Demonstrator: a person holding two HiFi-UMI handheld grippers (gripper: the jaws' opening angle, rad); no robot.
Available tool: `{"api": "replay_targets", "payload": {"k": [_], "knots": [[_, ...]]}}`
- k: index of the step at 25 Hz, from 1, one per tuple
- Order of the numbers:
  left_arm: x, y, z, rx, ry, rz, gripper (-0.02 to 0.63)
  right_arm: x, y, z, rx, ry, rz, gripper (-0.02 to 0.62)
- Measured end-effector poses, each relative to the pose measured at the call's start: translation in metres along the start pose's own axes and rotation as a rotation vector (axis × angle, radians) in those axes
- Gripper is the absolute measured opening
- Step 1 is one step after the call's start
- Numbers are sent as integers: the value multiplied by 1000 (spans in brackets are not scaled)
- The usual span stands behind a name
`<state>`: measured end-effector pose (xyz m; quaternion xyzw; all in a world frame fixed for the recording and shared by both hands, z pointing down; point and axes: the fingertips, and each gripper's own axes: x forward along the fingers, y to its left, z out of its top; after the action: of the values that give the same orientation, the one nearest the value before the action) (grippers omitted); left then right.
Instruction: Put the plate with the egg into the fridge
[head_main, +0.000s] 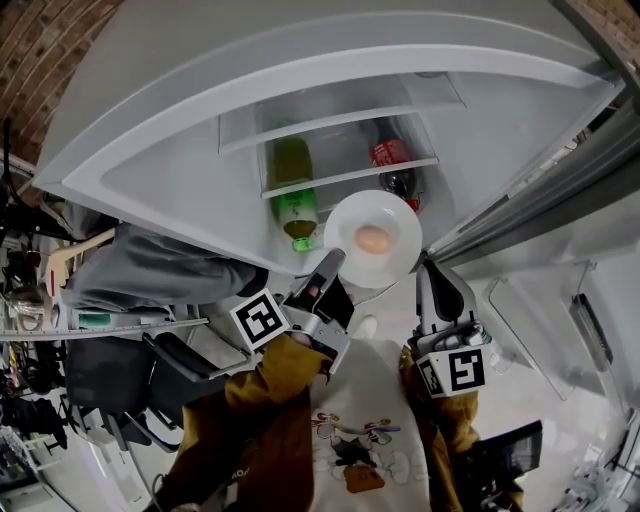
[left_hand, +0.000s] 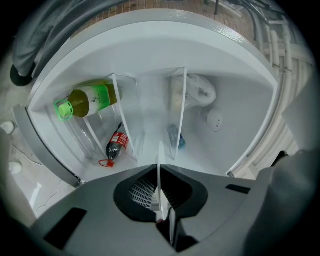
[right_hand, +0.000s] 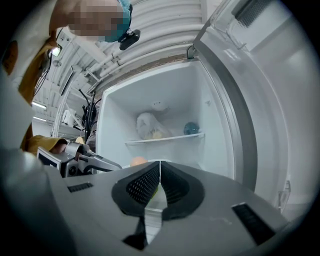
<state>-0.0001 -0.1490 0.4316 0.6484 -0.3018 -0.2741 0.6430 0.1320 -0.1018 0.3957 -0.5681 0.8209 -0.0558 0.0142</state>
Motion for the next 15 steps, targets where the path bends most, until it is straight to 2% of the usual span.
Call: {"api": "replay_targets", "payload": {"k": [15], "knots": [[18, -37, 9, 67, -1, -79, 20, 8, 10, 17, -74, -24, 28, 8]]}}
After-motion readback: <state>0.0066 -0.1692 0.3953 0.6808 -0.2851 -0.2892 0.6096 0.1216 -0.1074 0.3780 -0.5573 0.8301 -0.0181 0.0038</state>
